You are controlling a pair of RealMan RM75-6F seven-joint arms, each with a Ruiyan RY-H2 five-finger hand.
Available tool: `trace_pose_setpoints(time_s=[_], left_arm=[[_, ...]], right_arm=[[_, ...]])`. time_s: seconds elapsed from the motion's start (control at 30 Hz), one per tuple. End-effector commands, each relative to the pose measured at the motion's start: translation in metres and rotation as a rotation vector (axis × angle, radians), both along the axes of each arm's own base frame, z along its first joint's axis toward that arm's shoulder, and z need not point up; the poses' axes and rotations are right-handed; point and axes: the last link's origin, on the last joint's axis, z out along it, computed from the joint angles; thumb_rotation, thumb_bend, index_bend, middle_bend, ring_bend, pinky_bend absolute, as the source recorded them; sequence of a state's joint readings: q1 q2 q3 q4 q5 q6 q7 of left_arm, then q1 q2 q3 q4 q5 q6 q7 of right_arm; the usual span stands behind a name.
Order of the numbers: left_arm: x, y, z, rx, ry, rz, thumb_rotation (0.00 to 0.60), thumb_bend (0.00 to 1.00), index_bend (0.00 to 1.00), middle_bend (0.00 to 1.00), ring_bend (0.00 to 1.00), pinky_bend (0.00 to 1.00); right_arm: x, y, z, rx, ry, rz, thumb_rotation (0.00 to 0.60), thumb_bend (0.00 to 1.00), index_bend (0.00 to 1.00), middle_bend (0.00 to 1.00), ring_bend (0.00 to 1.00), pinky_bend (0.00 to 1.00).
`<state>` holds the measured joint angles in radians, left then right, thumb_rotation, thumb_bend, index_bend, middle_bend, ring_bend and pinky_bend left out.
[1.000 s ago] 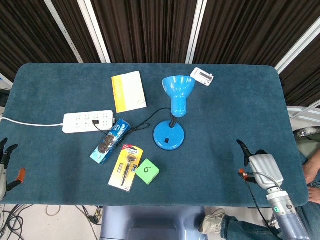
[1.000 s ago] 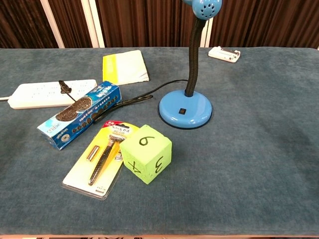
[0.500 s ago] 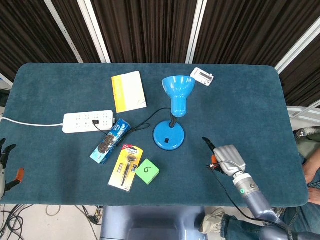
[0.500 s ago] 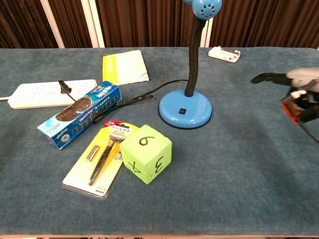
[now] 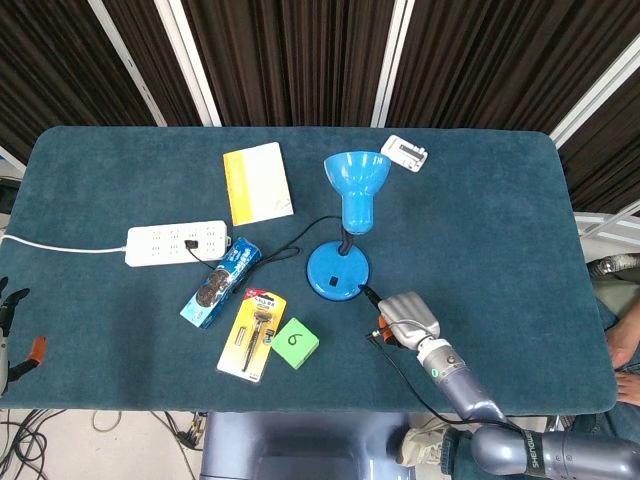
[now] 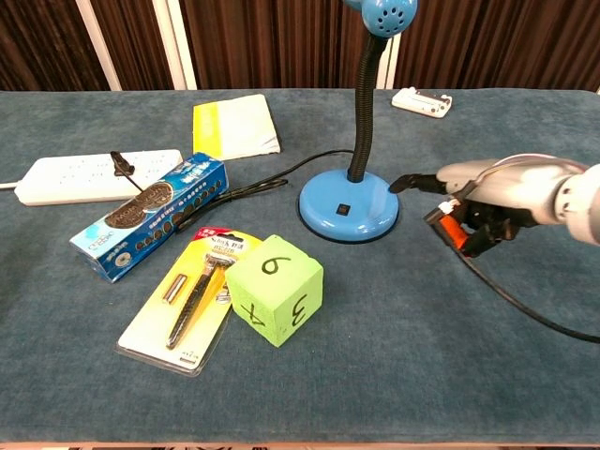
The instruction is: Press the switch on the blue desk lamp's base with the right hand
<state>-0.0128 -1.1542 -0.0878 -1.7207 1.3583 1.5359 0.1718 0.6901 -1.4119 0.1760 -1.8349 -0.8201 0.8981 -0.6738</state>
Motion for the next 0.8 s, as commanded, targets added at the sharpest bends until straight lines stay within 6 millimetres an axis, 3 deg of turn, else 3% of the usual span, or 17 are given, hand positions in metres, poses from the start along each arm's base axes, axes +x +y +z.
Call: trace_pose_setpoints(time_s=[0.03, 0.8], left_arm=[[0.001, 0.0, 0.0, 0.0, -0.002, -0.002, 0.6, 0.37, 0.16, 0.0, 0.0, 0.0], [-0.003, 0.001, 0.002, 0.007, -0.01, 0.028, 0.6, 0.38, 0.16, 0.0, 0.0, 0.0]], right_arm=[[0.008, -0.004, -0.012, 0.006, 0.011, -0.002, 0.6, 0.84, 0.0, 0.85, 0.9, 0.79], [0.03, -0.024, -0.051, -0.053, 0.048, -0.045, 0.6, 0.84, 0.0, 0.85, 0.9, 0.9]])
